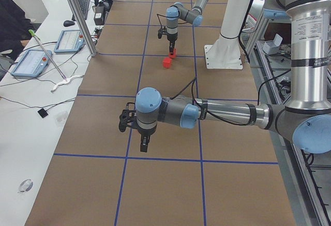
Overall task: Form red blocks into L shape at center
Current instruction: 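Lower the red cube beside the center cube and open the right gripper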
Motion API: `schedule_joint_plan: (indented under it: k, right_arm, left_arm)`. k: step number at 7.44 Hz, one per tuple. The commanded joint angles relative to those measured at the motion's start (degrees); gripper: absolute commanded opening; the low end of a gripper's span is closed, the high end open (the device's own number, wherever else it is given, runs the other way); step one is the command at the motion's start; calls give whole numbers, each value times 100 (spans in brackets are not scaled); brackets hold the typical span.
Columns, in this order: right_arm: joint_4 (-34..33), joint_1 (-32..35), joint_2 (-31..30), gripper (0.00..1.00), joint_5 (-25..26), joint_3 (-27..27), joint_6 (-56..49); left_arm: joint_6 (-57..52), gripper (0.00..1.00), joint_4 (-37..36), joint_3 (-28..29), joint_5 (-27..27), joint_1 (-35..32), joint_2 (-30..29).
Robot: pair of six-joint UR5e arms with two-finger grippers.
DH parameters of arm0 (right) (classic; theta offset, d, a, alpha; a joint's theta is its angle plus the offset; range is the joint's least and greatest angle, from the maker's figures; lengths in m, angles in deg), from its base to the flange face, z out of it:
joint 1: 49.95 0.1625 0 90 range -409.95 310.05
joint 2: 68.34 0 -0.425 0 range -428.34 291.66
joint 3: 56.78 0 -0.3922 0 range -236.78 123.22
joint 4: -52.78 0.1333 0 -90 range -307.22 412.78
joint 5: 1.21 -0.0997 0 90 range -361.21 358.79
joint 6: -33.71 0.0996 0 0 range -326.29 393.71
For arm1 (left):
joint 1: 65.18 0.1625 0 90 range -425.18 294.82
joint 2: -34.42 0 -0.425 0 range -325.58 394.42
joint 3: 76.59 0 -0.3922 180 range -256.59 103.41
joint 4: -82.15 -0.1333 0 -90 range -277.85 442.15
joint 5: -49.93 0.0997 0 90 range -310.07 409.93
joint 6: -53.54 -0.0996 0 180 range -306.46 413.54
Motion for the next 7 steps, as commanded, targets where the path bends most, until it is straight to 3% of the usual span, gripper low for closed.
schedule_joint_plan:
  k: [1, 4, 6, 7]
  right_arm:
    - [0, -11, -5, 100, 4, 14, 12]
    - [-18, -11, -14, 100, -4, 127, 12]
    - [-323, 216, -433, 100, -83, 984, 3]
    - [-456, 548, -645, 100, -336, 1433, -14]
  left_arm:
    - [0, 100, 3, -5, 0, 0, -1]
    - [0, 100, 3, -14, -43, 0, -1]
    - [409, 100, 3, -259, -305, 70, -62]
    - [1135, 100, 125, -660, -264, 619, -89]
